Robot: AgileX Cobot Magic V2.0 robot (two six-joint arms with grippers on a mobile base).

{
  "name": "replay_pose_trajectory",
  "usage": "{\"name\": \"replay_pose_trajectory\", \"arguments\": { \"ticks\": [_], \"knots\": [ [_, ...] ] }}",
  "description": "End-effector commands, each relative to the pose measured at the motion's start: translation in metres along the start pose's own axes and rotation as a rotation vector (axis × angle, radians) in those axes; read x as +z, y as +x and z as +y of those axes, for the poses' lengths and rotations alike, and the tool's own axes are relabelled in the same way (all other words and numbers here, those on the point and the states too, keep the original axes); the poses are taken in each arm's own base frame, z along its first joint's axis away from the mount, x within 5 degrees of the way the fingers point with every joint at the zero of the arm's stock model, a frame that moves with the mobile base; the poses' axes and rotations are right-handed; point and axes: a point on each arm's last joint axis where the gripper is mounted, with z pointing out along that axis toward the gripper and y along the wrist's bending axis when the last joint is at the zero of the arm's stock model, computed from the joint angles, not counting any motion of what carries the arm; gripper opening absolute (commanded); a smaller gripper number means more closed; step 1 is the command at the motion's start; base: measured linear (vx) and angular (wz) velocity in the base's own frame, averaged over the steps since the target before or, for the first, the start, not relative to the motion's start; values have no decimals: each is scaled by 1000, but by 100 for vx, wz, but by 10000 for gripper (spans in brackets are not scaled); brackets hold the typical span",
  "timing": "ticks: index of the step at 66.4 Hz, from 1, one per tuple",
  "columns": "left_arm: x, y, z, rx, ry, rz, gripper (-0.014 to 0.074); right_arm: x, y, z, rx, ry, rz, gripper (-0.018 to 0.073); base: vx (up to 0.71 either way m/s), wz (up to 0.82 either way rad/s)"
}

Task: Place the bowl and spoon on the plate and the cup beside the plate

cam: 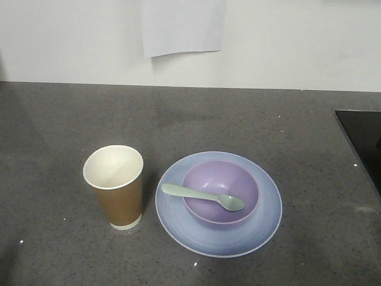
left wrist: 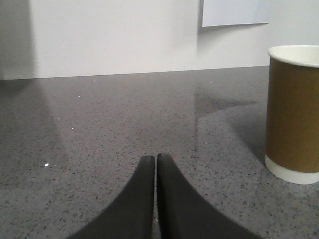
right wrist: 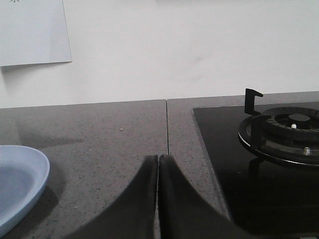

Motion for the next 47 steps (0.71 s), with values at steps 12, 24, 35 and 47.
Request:
{"name": "replay_pose_trajectory", "arguments": {
  "ticks": [12, 24, 35, 47],
  "knots": [
    [0, -8, -1, -12, 10, -67, -8, -1, -6, 1, -6, -9, -76, -3, 0, 0],
    [0, -8, -1, -12, 10, -67, -8, -1, -6, 1, -6, -9, -76, -3, 0, 0],
    [0, -8, -1, -12, 10, -67, -8, -1, -6, 1, -6, -9, -76, -3, 0, 0],
    [0, -8, -1, -12, 10, -67, -8, -1, -6, 1, -6, -9, -76, -3, 0, 0]
  ]
}}
